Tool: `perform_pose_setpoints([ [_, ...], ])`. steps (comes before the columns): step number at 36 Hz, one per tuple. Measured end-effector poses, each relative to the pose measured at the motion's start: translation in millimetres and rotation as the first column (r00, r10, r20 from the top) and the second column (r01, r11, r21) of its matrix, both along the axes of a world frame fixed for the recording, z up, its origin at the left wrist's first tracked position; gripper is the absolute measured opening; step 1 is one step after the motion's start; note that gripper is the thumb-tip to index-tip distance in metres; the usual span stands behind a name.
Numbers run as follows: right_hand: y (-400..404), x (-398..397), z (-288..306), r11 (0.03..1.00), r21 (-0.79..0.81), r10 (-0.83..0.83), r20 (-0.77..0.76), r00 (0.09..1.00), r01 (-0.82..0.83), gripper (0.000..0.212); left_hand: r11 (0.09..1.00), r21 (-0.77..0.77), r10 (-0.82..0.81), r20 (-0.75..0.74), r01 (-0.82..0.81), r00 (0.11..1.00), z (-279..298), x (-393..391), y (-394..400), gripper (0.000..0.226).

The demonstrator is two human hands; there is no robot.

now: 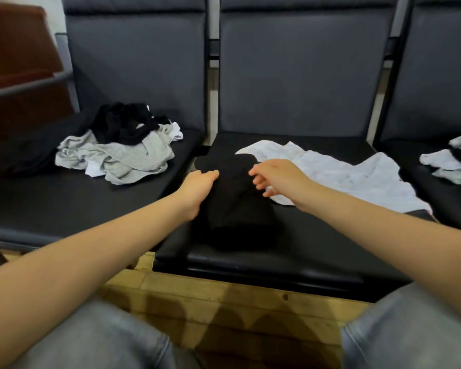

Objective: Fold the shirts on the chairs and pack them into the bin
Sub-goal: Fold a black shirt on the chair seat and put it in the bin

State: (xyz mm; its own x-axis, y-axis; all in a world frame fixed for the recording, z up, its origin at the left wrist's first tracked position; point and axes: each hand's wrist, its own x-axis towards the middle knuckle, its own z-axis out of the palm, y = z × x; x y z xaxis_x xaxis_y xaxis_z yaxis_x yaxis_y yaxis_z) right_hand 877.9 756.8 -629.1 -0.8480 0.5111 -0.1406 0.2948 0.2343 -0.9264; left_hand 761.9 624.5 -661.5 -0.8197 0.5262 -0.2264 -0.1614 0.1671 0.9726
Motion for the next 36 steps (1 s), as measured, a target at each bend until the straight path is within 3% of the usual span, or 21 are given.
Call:
perform_pose_setpoints([
  [3, 9, 9, -20, 0.994, 0.103, -0.048, 0.027, 0.999, 0.045, 0.021, 0.98, -0.189, 0.007, -0.244, -0.054, 0.97, 2, -8, 1, 0.037],
  [5, 11, 11, -29, 0.985, 0.172, -0.018, 0.121, 0.992, -0.004, 0.031, 0.916, -0.389, -0.099, -0.467, -0.103, 0.879, 1, -14, -3, 0.04],
  [8, 5, 8, -36, 0.945, 0.324, -0.011, 0.169, 0.986, -0.045, 0.049, 0.826, -0.524, -0.22, -0.641, -0.21, 0.736, -5, -21, -10, 0.044],
  [10, -2, 7, -36, 0.921, 0.387, -0.012, 0.173, 0.985, -0.056, 0.054, 0.77, -0.567, -0.259, -0.697, -0.293, 0.669, -11, -23, -13, 0.048],
  [12, -10, 5, -35, 0.903, 0.422, 0.009, 0.177, 0.984, -0.084, 0.039, 0.741, -0.589, -0.29, -0.714, -0.323, 0.637, -16, -22, -13, 0.045],
  [19, -11, -7, -30, 0.855, 0.503, 0.033, 0.185, 0.982, -0.123, 0.029, 0.802, -0.551, -0.295, -0.702, -0.231, 0.648, -13, -7, -13, 0.036],
  [21, -12, -8, -25, 0.914, 0.395, 0.064, 0.089, 0.994, -0.094, 0.026, 0.832, -0.525, -0.275, -0.672, -0.18, 0.687, -7, -3, -15, 0.04],
  [23, -19, -4, -14, 0.986, 0.146, 0.082, -0.051, 0.995, -0.074, 0.019, 0.859, -0.491, -0.24, -0.633, -0.142, 0.736, -1, 1, -18, 0.044],
  [25, -23, 1, 1, 0.991, -0.101, 0.069, -0.164, 0.984, -0.086, 0.007, 0.889, -0.443, -0.192, -0.587, -0.114, 0.786, 5, 6, -19, 0.043],
  [28, -22, 6, 18, 0.933, -0.35, -0.013, -0.258, 0.966, -0.081, 0.006, 0.945, -0.323, -0.1, -0.451, -0.058, 0.887, 14, 16, -17, 0.045],
  [31, -21, 14, 29, 0.828, -0.542, -0.036, -0.311, 0.95, -0.146, 0.02, 0.993, -0.104, -0.061, -0.124, 0.048, 0.99, 19, 26, -9, 0.055],
  [33, -21, 22, 37, 0.774, -0.604, -0.044, -0.349, 0.936, -0.189, 0.022, 0.997, 0.023, -0.078, 0.034, 0.077, 0.996, 23, 33, -6, 0.059],
  [36, -19, 29, 44, 0.725, -0.649, -0.076, -0.411, 0.909, -0.233, 0.027, 0.979, 0.157, -0.155, 0.146, 0.132, 0.977, 29, 39, 1, 0.068],
])
